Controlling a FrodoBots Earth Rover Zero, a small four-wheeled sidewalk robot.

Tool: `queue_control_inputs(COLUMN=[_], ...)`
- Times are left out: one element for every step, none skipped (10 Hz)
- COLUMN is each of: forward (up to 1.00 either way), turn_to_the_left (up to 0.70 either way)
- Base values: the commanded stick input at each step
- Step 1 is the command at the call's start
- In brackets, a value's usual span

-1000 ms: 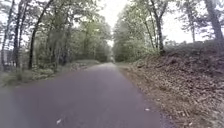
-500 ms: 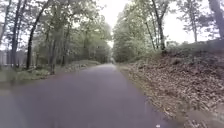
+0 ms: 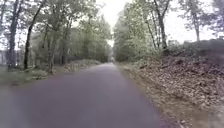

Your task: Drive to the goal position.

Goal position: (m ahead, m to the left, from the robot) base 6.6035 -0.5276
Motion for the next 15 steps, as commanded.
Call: queue_control_inputs(forward=[0.70,0.70,0.70,0.70,0.70,0.70,0.70,0.70,0.70,0.70,0.70,0.70,0.70,0.70,0.70], turn_to_the_left=[0.00,0.00,0.00,0.00,0.00,0.00,0.00,0.00,0.00,0.00,0.00,0.00,0.00,0.00,0.00])
